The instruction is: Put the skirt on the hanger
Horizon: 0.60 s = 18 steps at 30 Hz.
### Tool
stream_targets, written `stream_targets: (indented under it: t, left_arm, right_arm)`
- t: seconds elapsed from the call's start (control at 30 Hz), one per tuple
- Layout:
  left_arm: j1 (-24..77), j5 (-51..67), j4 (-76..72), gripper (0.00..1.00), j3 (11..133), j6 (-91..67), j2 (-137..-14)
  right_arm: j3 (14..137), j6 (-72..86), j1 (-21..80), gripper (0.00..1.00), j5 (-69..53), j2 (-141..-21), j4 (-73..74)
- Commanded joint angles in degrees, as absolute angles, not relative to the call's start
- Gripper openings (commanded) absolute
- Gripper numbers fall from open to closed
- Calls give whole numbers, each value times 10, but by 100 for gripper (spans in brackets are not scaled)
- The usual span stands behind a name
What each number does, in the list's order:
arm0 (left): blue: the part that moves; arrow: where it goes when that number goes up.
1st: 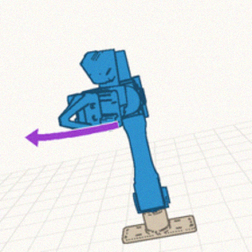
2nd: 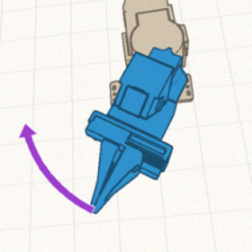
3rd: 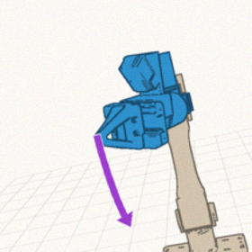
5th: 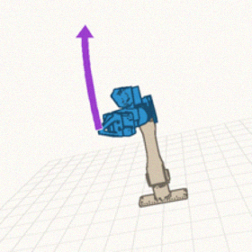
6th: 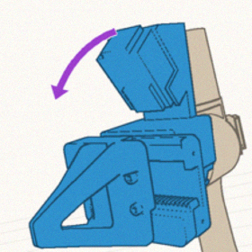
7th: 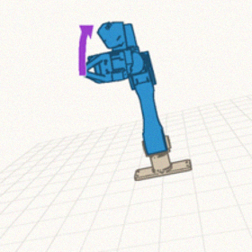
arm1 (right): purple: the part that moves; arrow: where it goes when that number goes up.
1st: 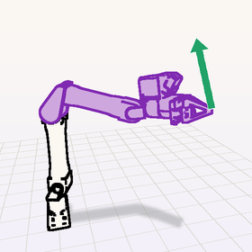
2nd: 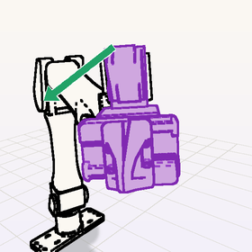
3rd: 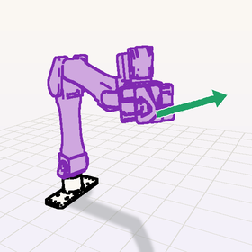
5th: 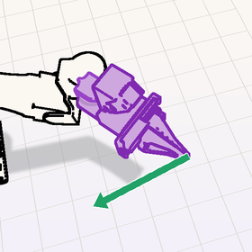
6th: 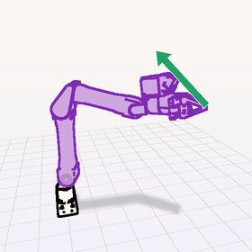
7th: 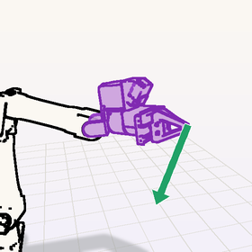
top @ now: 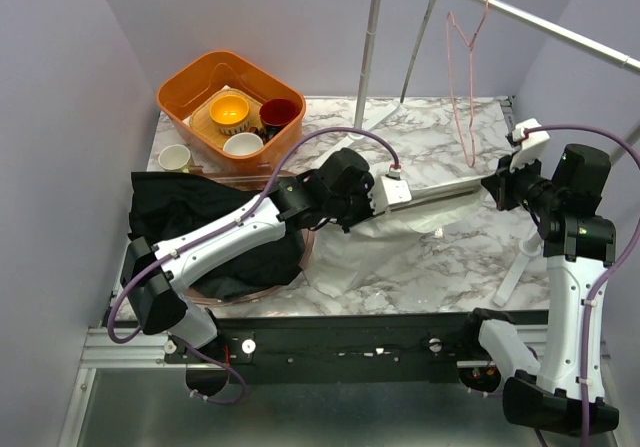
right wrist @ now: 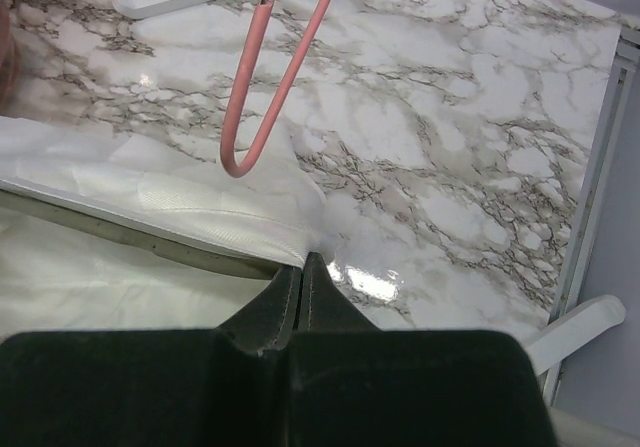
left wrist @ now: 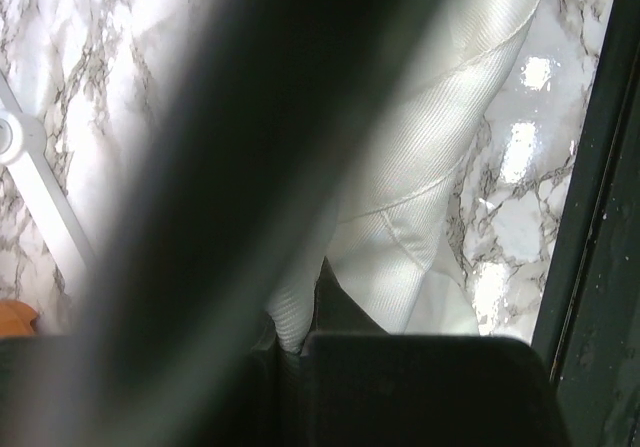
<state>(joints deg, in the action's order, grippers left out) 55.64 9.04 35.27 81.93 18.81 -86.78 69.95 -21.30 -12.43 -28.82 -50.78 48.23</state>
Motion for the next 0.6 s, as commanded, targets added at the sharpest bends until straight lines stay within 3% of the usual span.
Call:
stream_targets:
  t: [0.0,0.3,0.57]
  left_arm:
    - [547,44,490,0,798,179,-884]
    - [541,35,488,0,795,172,-869]
    - [541,-79,548,0,791,131,-853]
  right_arm:
    - [724,-235,-136,1,-259,-501,438]
    - [717,-238,-136,0,-250,-502,434]
    - [727,-257,-136,1,-196,-483,441]
